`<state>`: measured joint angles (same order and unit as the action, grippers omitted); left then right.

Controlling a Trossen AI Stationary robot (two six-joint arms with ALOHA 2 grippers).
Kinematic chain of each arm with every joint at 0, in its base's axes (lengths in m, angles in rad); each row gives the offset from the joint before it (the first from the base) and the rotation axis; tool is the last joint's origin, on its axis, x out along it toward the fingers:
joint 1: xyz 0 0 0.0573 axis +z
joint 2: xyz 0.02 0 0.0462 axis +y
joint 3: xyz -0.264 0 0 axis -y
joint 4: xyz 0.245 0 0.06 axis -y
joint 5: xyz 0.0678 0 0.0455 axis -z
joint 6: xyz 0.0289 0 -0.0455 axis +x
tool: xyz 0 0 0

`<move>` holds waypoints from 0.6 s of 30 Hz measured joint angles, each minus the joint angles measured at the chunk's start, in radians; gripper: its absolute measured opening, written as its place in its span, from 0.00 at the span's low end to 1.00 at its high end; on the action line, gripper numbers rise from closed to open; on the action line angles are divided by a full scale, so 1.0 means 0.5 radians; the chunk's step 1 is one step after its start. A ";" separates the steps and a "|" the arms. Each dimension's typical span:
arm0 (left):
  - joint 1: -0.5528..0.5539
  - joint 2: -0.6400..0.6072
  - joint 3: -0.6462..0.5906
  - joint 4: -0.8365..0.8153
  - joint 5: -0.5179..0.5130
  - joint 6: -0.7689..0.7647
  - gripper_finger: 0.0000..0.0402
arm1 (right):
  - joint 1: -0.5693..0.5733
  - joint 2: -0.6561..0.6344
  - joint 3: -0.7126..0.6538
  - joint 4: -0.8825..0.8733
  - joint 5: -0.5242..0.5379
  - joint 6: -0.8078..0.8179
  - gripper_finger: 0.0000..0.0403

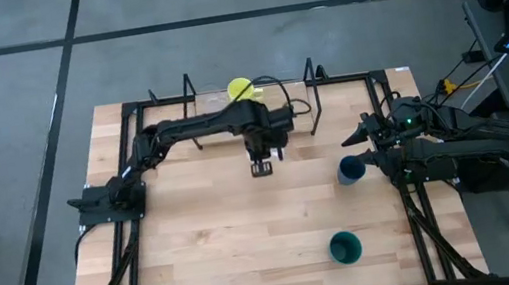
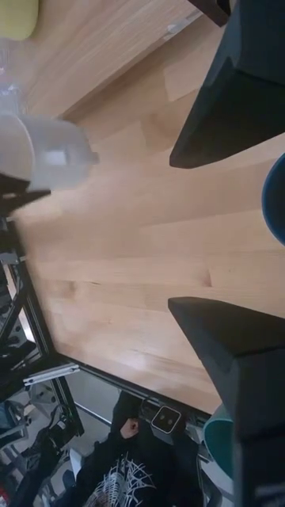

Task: Stack small to large cups/mugs on shelf
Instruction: Put the white mug on the shelf

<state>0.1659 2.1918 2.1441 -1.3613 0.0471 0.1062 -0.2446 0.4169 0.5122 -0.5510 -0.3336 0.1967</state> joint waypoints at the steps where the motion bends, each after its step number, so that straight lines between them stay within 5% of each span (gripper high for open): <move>1: -0.022 0.000 0.000 0.001 0.013 0.026 0.00 | 0.000 0.001 0.000 0.000 0.000 0.000 0.70; 18: -0.017 0.021 0.000 -0.089 0.467 -0.036 0.00 | 0.000 0.001 0.000 0.000 0.000 -0.002 0.70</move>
<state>0.1572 2.2023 2.1441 -1.4055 0.2808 0.0883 -0.2445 0.4171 0.5123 -0.5510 -0.3336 0.1957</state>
